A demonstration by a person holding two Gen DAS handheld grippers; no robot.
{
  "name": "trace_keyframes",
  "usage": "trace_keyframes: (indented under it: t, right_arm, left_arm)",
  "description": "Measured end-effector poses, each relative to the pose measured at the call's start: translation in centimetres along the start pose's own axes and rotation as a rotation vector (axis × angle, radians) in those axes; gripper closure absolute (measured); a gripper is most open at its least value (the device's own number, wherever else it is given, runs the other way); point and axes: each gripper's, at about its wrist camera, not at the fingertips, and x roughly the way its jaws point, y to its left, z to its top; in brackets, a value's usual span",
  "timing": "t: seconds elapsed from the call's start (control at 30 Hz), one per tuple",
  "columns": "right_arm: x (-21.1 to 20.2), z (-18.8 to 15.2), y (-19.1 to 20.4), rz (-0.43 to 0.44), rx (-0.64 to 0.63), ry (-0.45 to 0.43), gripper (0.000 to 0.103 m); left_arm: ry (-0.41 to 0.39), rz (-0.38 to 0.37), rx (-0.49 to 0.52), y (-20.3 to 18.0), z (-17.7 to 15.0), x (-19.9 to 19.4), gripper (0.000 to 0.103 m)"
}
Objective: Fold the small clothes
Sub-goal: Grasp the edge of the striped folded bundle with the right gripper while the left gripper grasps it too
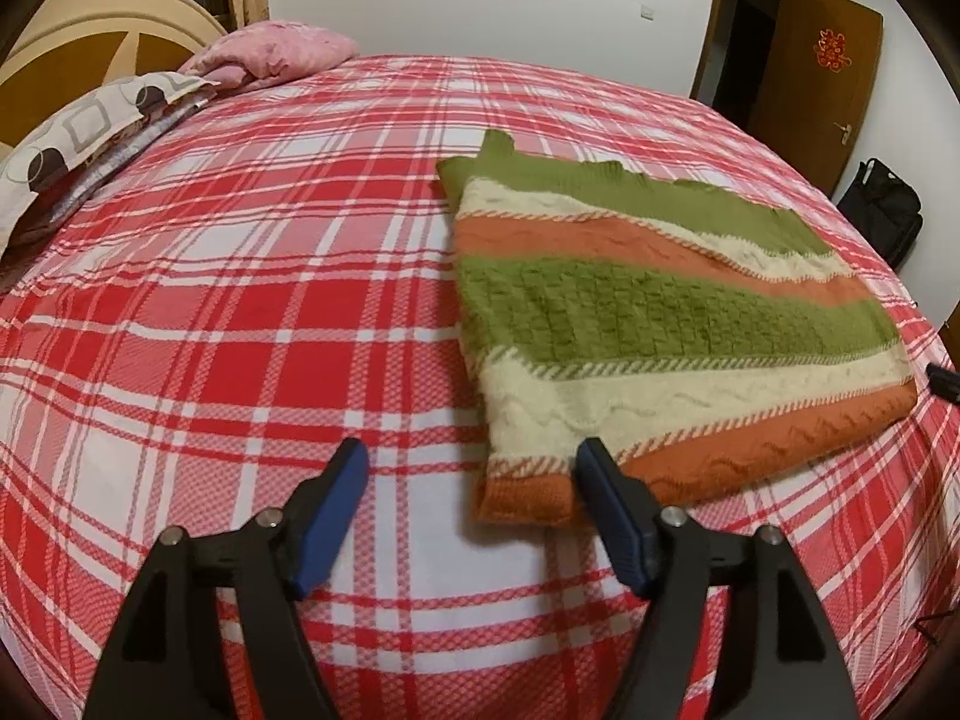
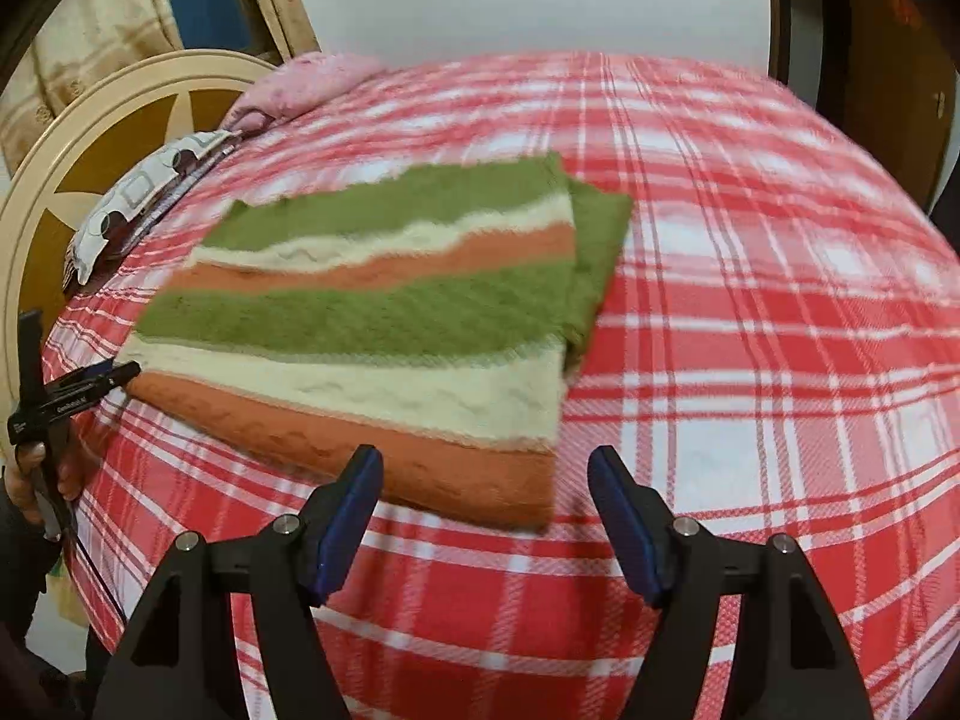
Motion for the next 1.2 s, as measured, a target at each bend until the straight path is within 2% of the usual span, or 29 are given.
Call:
trace_keyframes:
  t: [0.1, 0.17, 0.27, 0.4, 0.57, 0.8, 0.9, 1.07, 1.2]
  right_arm:
    - [-0.7, 0.9, 3.0, 0.003, -0.075, -0.028, 0.032]
    - [-0.2, 1.2, 4.9, 0.021, -0.125, -0.015, 0.032]
    - [2.1, 1.1, 8.5, 0.017, -0.223, 0.010, 0.032]
    - [4.4, 0.8, 12.9, 0.056, -0.304, 0.027, 0.032]
    - [5.8, 0.4, 19.5, 0.084, -0.494, -0.005, 0.032]
    - [7.1, 1.0, 25.2, 0.125, -0.615, -0.039, 0.032]
    - [7.8, 1.5, 27.9, 0.146, -0.665, -0.054, 0.032]
    - [8.6, 0.8, 32.7, 0.111, -0.784, -0.103, 0.032]
    - [9.8, -0.1, 35.2, 0.058, -0.851, -0.117, 0.032]
  left_arm:
    - [-0.004, 0.006, -0.003, 0.3, -0.1, -0.2, 0.020]
    - [0.003, 0.014, -0.011, 0.7, -0.1, -0.1, 0.012]
    - [0.015, -0.004, -0.043, 1.4, 0.0, 0.1, 0.012]
    - [0.008, 0.009, -0.020, 2.0, -0.2, -0.3, 0.012]
    - [0.005, 0.017, -0.032, 3.8, -0.4, -0.8, 0.003]
    - [-0.046, 0.020, -0.154, 8.3, -0.5, -1.7, 0.004]
    - [-0.044, 0.026, -0.187, 9.6, 0.0, -1.5, 0.004]
    - [-0.073, 0.006, -0.208, 11.0, 1.3, -1.8, 0.004]
    - [-0.095, -0.063, -0.209, 12.2, 2.1, -1.9, 0.004]
